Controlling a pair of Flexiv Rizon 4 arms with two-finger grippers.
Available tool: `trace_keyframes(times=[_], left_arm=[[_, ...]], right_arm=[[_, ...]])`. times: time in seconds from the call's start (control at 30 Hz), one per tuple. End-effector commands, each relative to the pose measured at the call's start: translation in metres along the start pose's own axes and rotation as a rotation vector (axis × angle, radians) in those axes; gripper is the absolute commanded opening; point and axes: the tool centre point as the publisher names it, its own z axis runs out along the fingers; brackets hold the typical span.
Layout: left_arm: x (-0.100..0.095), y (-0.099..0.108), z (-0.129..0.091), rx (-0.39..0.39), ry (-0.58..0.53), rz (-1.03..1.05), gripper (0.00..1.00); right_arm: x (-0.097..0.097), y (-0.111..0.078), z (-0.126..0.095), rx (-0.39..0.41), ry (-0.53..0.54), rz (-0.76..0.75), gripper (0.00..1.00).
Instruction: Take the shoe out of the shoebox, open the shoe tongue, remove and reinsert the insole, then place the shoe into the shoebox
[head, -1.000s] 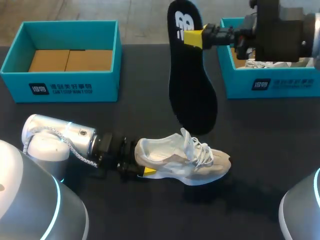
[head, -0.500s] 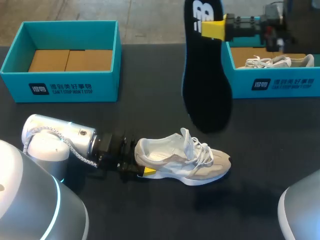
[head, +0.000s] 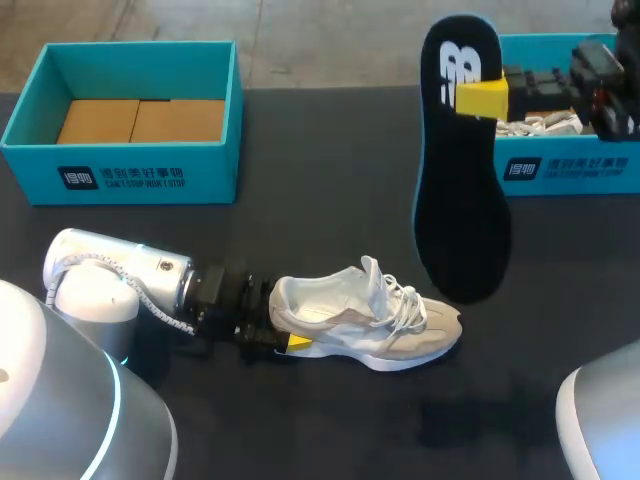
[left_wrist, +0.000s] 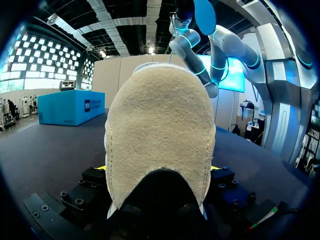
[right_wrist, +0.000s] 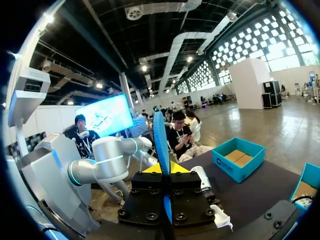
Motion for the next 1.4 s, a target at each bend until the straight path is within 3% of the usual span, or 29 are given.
trace_keyframes(times=[0.03, 0.73, 0.77, 0.83, 1.2, 1.4], left_arm=[[0.000, 0.002, 0.000, -0.001, -0.002, -0.001, 0.00], [-0.002, 0.001, -0.001, 0.000, 0.013, 0.010, 0.00], [-0.002, 0.003, -0.002, -0.008, 0.019, 0.019, 0.21], [-0.002, 0.006, -0.002, -0.018, 0.029, 0.027, 1.00], [-0.007, 0.004, -0.024, -0.019, 0.010, 0.036, 1.00], [-0.003, 0.006, -0.041, -0.077, 0.068, 0.058, 1.00]], right_arm=[[0.012, -0.009, -0.017, 0.004, -0.022, 0.042, 0.00], [0.021, -0.017, -0.012, -0.004, 0.019, 0.053, 0.00], [0.021, -0.017, -0.012, -0.004, 0.019, 0.053, 0.00], [0.021, -0.017, -0.012, -0.004, 0.019, 0.053, 0.00], [0.021, -0.017, -0.012, -0.004, 0.019, 0.053, 0.00], [0.021, -0.017, -0.012, -0.004, 0.019, 0.053, 0.00]])
